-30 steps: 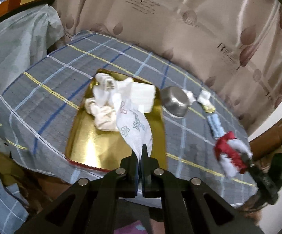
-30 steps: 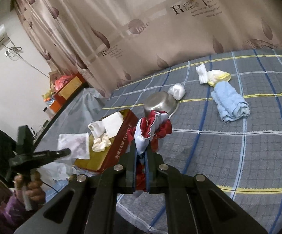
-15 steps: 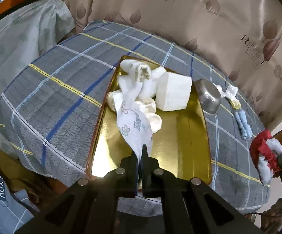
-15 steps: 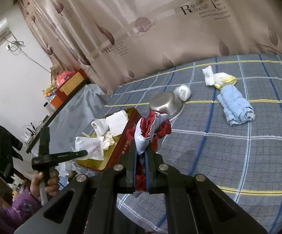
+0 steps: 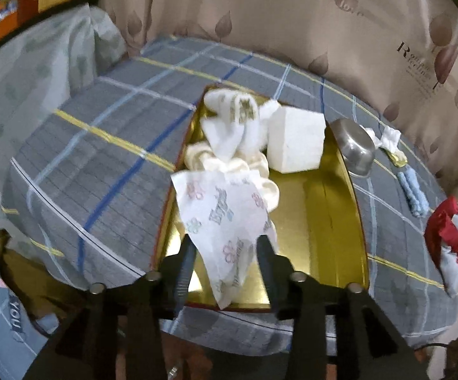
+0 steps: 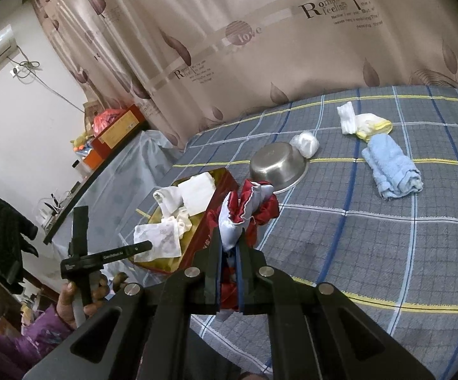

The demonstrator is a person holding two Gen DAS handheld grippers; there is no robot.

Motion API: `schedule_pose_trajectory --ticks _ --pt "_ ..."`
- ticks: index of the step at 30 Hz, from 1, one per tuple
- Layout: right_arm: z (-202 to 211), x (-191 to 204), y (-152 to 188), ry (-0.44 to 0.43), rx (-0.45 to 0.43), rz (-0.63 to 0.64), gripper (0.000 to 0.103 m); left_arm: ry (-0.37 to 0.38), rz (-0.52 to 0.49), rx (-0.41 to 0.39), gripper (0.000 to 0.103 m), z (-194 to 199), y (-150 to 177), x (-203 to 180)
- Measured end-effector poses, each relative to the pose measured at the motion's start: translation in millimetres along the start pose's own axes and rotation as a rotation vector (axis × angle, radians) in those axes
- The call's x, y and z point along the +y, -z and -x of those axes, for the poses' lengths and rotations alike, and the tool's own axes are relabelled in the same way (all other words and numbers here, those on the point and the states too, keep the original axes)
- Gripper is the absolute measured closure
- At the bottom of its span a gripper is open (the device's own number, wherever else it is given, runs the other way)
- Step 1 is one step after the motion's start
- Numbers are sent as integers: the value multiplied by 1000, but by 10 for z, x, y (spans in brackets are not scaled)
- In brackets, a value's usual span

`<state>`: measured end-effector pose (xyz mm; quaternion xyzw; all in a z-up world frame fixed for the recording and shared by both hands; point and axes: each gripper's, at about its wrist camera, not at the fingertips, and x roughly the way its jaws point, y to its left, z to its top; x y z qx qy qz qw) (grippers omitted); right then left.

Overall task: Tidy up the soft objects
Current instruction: 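Lay the tissue in the gold tray with the left gripper while the right gripper carries the sock bundle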

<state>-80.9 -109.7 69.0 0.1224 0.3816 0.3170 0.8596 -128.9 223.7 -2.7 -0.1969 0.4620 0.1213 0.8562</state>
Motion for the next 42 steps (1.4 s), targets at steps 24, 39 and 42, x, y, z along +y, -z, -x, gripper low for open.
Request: schedule_pose_trajectory --ticks 24,39,42 --pt "-1051 715 -334 -239 139 -28 94 -172 -85 -255 56 677 324 -271" --pt "-2103 861 -240 -152 297 29 93 -95 -102 -239 56 636 347 -240" --pt "-2219 812 -207 -110 323 46 93 -97 -91 -231 56 622 338 -212"
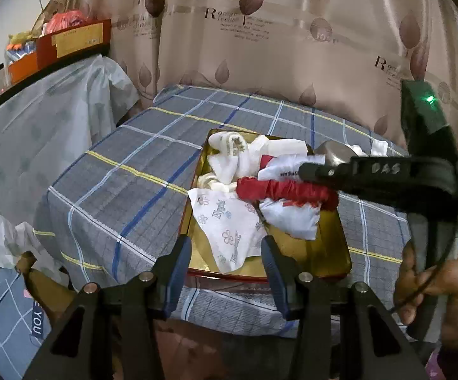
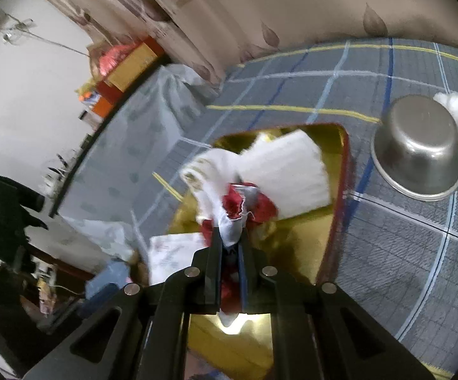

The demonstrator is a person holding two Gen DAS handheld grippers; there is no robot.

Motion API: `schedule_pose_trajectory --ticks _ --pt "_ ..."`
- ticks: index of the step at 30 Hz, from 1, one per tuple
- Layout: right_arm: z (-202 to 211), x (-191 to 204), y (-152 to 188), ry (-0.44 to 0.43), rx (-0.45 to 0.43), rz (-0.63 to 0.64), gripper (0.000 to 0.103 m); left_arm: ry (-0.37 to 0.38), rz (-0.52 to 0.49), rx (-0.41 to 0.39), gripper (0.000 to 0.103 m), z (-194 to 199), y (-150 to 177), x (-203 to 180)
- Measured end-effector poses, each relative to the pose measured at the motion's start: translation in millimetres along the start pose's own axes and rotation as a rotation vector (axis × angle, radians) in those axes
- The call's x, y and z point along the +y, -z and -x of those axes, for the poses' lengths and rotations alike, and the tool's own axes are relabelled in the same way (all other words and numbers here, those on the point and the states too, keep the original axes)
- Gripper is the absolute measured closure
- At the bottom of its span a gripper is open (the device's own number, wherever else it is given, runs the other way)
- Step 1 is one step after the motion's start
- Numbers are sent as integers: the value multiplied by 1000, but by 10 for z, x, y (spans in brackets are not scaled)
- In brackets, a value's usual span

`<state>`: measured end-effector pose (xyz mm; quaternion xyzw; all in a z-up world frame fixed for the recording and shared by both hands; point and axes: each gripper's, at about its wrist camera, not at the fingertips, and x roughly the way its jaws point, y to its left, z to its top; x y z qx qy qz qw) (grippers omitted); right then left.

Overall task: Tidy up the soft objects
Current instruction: 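Lay the tissue in the gold tray with the left gripper while the right gripper carries the sock bundle, then lower the sock bundle into the gold tray and open the right gripper, then grasp the clear plastic bag beside the steel bowl with the left gripper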

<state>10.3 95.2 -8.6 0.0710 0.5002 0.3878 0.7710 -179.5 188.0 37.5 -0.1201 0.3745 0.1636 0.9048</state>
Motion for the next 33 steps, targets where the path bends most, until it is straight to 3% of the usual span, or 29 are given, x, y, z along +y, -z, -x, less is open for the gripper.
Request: schedule_pose_trajectory --ticks 11,13,15,17,22,25,29,33 --pt "-163 102 99 194 5 162 92 -20 2 59 56 -129 14 32" --pt "-168 131 104 214 -2 189 88 -23 -1 65 56 -143 22 25" --pt "-140 146 107 256 -25 212 61 -26 -4 74 56 -160 25 21" --pt "-57 136 101 243 -64 208 54 -30 -8 78 56 -172 30 18" --pt "237 58 88 220 -160 170 54 -33 -4 87 56 -201 26 33" --pt "479 -33 182 263 -231 145 53 -32 -1 90 56 -210 25 46" --pt "913 -318 513 398 -307 108 47 -31 -5 83 56 -204 26 45" --pt "1328 -801 832 634 -310 112 42 -30 -24 69 56 -178 40 13"
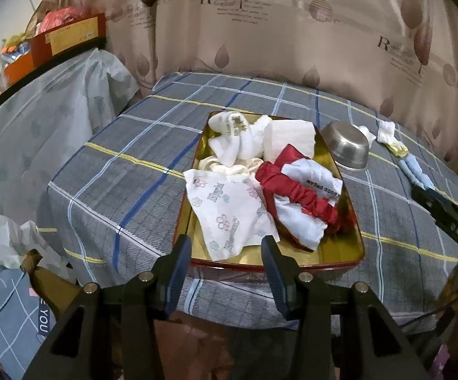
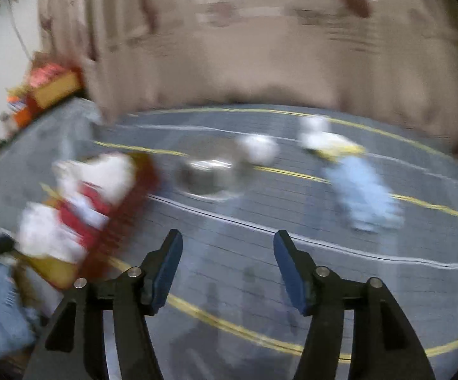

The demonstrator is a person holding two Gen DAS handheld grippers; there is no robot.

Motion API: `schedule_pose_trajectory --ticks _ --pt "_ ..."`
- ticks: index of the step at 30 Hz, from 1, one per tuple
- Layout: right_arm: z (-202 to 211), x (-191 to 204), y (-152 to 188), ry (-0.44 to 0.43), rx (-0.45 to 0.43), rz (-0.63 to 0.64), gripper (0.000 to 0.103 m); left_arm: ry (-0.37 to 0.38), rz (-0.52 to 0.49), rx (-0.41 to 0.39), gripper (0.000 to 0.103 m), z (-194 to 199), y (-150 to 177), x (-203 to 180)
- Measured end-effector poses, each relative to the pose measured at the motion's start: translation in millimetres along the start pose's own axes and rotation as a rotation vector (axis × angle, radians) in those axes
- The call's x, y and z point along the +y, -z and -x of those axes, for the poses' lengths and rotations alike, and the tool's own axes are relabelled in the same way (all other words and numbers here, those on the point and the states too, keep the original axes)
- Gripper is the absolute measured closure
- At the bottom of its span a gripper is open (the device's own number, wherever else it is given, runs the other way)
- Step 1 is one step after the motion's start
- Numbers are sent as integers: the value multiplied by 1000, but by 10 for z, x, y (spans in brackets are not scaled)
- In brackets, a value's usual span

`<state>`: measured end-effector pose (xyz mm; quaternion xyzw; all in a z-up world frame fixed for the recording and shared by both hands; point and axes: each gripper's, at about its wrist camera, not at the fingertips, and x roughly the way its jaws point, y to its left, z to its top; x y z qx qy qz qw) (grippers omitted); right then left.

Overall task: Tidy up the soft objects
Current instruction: 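Grasp the clear plastic bag beside the steel bowl with the left gripper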

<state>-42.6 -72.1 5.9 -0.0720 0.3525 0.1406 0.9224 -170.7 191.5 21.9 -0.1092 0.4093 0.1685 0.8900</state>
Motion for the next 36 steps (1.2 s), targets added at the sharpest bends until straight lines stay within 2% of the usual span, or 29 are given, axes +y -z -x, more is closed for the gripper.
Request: schedule_pose_trajectory --ticks 2,5,6,7,10,11,14,18,22,25,26,30,34,36 --pt "19 -276 91 117 16 11 34 -1 -18 -2 56 7 11 -37" --pt "37 -777 206 249 44 7 27 1 -49 -6 56 34 29 -121" --pt "26 -947 252 314 53 21 18 8 -58 -7 56 51 34 -165" --pt "5 -1092 279 356 71 29 14 16 -67 -8 56 64 38 -200" --pt "-2 -1452 356 413 91 14 13 40 -100 2 56 104 35 -340" --pt "-7 -1551 366 412 102 -7 13 62 -112 8 56 127 25 -409" --pt "15 -1782 361 336 105 -130 10 135 -131 30 56 172 -33 -606" --pt "28 -1770 367 292 101 -134 7 228 -185 47 56 204 -282 -1040" --pt "91 -1728 410 270 73 -127 4 319 -222 82 56 121 -722 -1578" --pt "142 -1784 421 246 45 -154 4 400 -214 156 56 -102 -1133 -1940" --pt "163 -1804 426 236 35 -167 4 411 -219 168 56 -182 -1264 -2070" --pt "221 -1834 433 200 4 -186 3 376 -284 197 56 -550 -1752 -2612" --pt "237 -1817 426 169 -8 -178 3 386 -288 301 56 -1071 -2045 -2984" --pt "244 -1809 425 155 -13 -175 3 366 -278 358 56 -1339 -2137 -3096"
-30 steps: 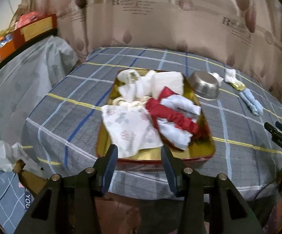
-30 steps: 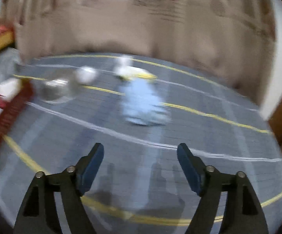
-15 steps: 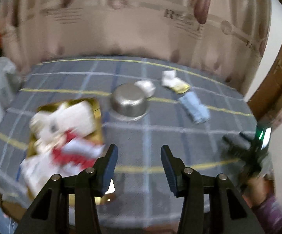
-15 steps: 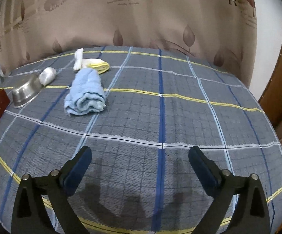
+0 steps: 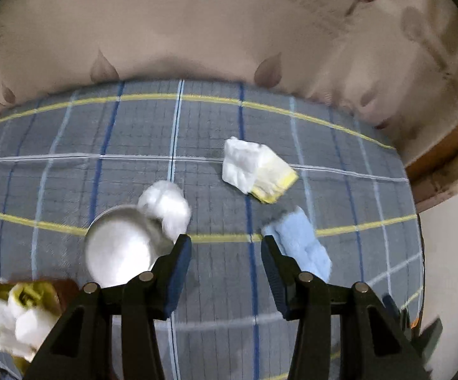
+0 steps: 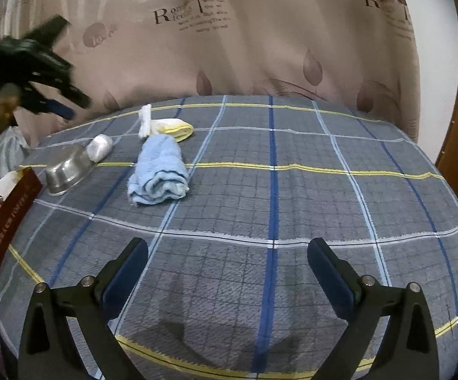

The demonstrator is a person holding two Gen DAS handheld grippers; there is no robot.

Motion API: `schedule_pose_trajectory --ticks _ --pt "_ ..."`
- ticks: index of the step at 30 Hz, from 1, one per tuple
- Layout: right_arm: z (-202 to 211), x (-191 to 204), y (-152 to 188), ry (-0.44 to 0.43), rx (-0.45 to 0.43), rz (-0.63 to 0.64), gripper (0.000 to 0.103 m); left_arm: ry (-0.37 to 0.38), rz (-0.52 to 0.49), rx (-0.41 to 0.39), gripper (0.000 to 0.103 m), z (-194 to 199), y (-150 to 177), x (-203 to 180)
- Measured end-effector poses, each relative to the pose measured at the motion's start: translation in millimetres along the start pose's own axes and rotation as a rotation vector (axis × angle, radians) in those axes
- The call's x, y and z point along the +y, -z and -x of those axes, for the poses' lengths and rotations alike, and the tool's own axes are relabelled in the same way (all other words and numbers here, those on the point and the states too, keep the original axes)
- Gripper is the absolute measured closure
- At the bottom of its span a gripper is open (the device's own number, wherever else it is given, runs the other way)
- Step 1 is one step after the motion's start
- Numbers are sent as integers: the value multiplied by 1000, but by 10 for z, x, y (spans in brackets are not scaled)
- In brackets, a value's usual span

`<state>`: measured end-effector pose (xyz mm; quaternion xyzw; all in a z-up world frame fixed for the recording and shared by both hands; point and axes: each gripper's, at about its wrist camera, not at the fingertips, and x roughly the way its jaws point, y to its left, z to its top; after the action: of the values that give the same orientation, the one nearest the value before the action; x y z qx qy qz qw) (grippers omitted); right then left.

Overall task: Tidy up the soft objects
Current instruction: 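Grasp the clear plastic bag beside the steel bowl with the left gripper, then carry the plastic bag over the gold tray with the left gripper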

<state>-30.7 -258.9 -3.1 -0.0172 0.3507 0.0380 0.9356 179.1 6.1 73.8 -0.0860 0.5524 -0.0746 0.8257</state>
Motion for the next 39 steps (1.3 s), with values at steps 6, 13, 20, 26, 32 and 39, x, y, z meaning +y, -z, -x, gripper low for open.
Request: schedule_pose_trajectory --ticks 6,13,20,26,32,39 --pt "27 -14 1 -32 -14 -8 3 -15 78 103 56 -545 -298 203" --pt "36 -5 -1 -58 -12 -3 3 -83 165 151 56 -859 -376 439" --pt "43 -4 -7 -68 -15 -5 2 -134 205 215 56 -1104 -395 549" --pt "53 -6 -2 -69 -14 -7 2 -119 227 218 57 -1236 -410 519" --pt "19 -25 -9 -65 -3 -17 2 -149 183 202 85 -1331 -294 402" --pt "-9 -55 -13 -64 6 -28 2 -67 101 3 85 -708 162 43"
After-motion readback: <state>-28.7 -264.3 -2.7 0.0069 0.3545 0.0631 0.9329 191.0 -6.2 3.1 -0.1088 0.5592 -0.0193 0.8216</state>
